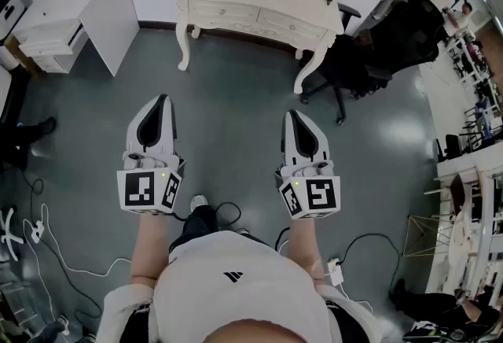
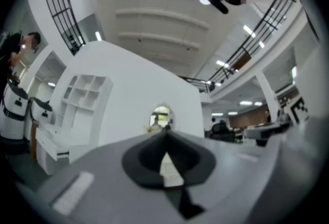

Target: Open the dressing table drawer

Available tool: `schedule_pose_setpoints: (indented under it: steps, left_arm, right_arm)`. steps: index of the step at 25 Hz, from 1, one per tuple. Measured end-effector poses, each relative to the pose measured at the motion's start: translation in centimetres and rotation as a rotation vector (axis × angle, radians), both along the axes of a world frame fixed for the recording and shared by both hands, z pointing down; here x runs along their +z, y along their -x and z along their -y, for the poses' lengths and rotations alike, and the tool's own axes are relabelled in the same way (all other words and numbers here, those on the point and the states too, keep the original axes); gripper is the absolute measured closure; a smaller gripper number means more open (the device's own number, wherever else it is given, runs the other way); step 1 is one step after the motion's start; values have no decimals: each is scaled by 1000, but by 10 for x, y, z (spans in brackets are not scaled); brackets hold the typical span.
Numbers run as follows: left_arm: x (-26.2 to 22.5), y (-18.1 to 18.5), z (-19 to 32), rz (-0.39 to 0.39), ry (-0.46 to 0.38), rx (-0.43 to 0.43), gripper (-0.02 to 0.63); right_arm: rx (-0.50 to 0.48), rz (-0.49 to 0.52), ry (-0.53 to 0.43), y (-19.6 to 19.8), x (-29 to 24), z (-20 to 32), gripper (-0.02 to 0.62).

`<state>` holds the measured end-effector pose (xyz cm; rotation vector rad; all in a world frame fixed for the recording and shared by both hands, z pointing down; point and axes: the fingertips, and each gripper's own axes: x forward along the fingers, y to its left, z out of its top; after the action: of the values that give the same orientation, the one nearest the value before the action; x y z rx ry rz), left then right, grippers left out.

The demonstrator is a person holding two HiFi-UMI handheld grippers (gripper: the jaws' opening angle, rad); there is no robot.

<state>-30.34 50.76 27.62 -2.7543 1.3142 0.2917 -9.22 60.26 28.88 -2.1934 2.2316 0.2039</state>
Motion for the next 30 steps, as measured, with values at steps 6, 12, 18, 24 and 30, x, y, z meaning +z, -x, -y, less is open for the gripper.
schedule_pose_setpoints:
  steps: [6,12,18,24,30]
  left_arm:
    - [-2,3,2,-2,-4,0,597]
    - [-4,3,11,-1,-9,-1,597]
    - [-4,8,26,7,-17,-4,597]
    - [-3,8,49,2,-27,26,571]
    - [-7,19,81,16,-41,69,474]
  right_arm:
    - [4,-1,-6,2,-1,1,598]
    - [2,-3,-6,3,-2,11,598]
    - [-6,14,-29,7,-3,26,598]
    - [-10,25,-23,13,1,50,600]
    - [-1,36,-33,31,2,84,601]
